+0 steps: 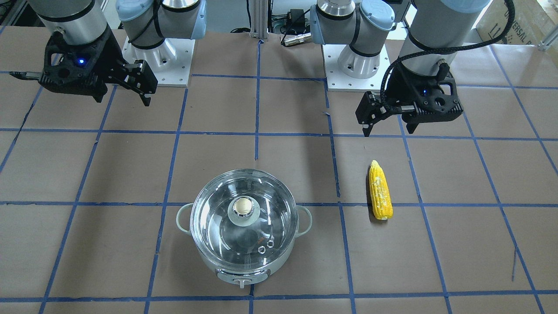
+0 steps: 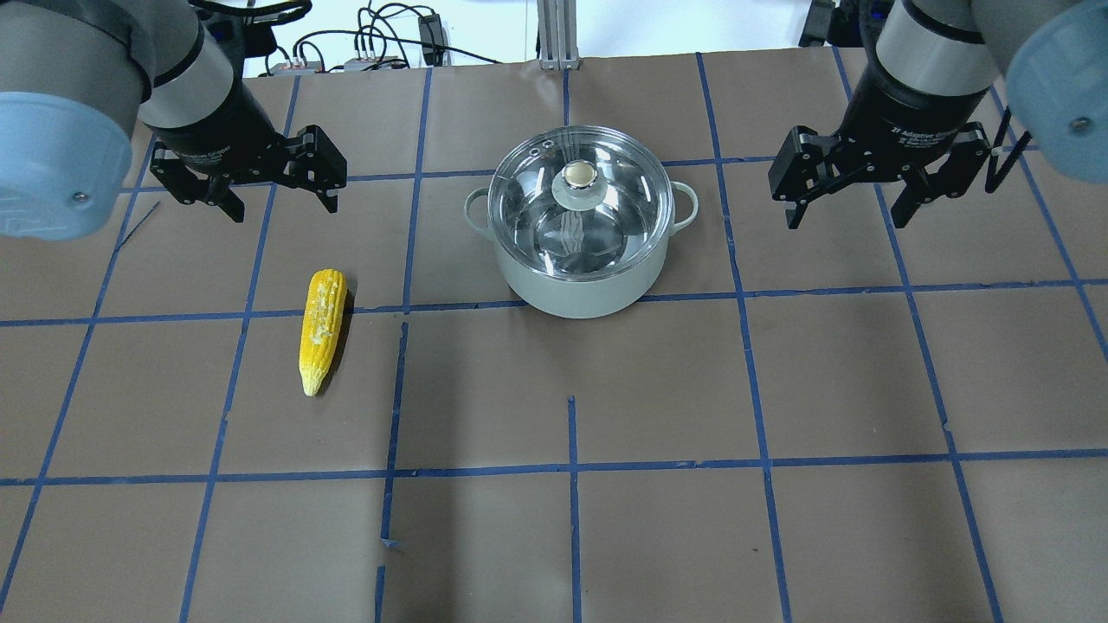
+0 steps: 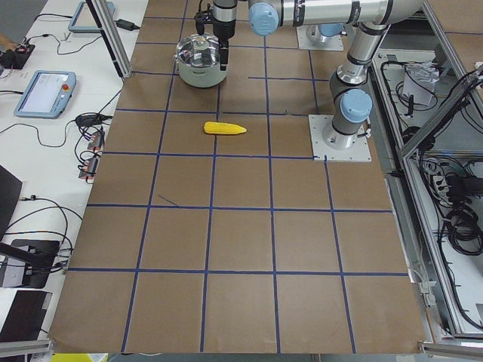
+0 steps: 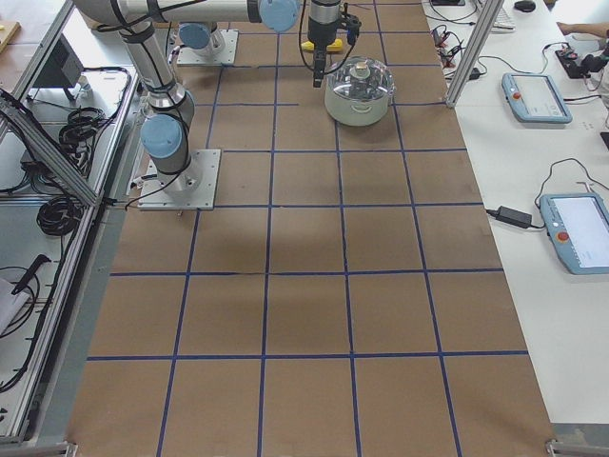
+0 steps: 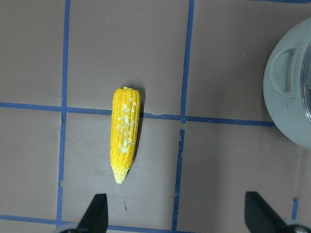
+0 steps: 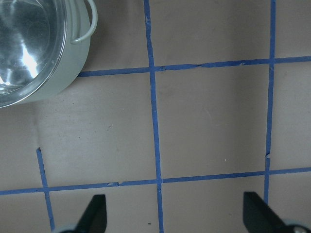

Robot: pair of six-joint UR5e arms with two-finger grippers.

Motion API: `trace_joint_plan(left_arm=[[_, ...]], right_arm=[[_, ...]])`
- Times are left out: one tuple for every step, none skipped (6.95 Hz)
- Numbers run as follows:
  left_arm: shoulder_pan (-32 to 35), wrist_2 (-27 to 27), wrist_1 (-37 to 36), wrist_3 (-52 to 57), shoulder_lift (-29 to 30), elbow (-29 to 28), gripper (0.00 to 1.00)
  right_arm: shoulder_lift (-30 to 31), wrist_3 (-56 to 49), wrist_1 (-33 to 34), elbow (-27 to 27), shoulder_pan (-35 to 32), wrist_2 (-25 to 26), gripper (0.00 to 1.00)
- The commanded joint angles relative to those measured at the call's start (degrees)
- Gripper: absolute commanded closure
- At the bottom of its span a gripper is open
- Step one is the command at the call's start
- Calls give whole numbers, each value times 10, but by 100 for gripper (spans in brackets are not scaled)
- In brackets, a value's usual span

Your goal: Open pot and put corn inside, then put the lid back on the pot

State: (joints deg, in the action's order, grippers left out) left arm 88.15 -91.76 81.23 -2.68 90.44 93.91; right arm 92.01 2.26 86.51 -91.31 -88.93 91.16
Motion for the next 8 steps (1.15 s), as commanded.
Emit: trace_joint_plan(left_arm=[[0, 2, 0, 4, 0, 0, 0], [0, 2, 0, 5, -1, 0, 0], [1, 3, 1, 6, -4, 0, 0], [2, 4, 2, 6, -3, 0, 0], [2, 3, 2, 6, -3, 1, 0], [6, 6, 9, 7, -3, 0, 0], [3, 37, 9, 7, -4, 0, 0], [4, 37, 9, 6, -5, 0, 0]], right_arm=[[-2, 0, 2, 0, 0, 0, 0], [-2, 0, 0, -1, 0, 0, 0], [-2, 0, 0, -1, 0, 0, 0], [-3, 0, 1, -1, 0, 0, 0], [-2, 0, 1, 0, 0, 0, 0], [-2, 0, 2, 0, 0, 3, 0], [-3, 0, 10, -1, 0, 5, 0], [-14, -1, 14, 0, 0, -1, 0]])
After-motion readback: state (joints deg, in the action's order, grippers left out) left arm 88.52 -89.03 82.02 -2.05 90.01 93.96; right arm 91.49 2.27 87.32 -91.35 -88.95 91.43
